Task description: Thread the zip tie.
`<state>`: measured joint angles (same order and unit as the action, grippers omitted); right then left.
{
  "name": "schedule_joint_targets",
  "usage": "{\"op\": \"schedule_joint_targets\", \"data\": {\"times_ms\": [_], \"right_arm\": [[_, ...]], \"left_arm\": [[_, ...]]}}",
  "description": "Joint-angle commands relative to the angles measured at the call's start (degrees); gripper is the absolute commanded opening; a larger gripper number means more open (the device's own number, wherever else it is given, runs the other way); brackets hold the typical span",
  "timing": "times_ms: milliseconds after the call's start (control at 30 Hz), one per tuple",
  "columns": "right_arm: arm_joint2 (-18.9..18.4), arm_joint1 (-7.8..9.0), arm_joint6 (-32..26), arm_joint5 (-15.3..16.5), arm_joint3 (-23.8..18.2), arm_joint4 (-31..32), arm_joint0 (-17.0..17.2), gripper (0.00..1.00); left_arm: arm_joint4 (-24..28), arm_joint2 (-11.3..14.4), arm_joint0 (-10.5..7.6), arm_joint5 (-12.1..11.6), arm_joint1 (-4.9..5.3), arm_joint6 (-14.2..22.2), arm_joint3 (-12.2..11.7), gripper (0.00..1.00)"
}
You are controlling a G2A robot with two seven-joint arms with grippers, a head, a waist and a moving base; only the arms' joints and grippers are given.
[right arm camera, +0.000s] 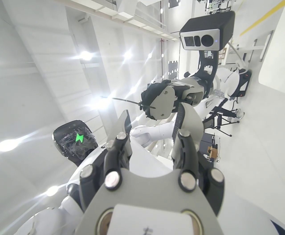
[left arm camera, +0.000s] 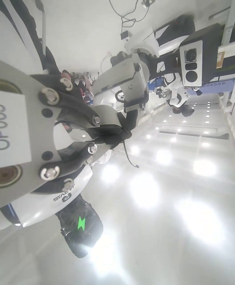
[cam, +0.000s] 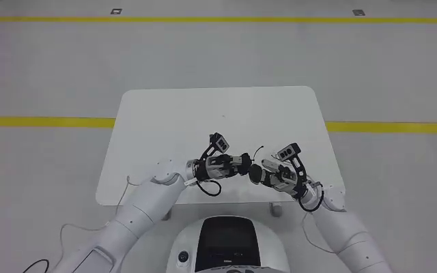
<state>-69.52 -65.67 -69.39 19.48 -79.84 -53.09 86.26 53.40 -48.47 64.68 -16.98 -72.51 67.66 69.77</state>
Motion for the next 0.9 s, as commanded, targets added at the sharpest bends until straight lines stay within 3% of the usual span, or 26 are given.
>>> {"op": "schedule_joint_targets", "data": {"times_ms": [0, 867], "right_arm": [[-0.4, -0.38, -0.2, 0.0, -0.2, 0.3, 0.1, 0.38], [-4.2, -4.39, -2.6, 0.0, 0.8, 2.7, 0.7, 0.22]], "left_arm": [[-0.1, 0.0, 0.0, 0.0, -0.01, 0.0, 0.0, 0.0], [-0.1, 0.0, -0.01, 0.0, -0.01, 0.1, 0.0, 0.0]]}}
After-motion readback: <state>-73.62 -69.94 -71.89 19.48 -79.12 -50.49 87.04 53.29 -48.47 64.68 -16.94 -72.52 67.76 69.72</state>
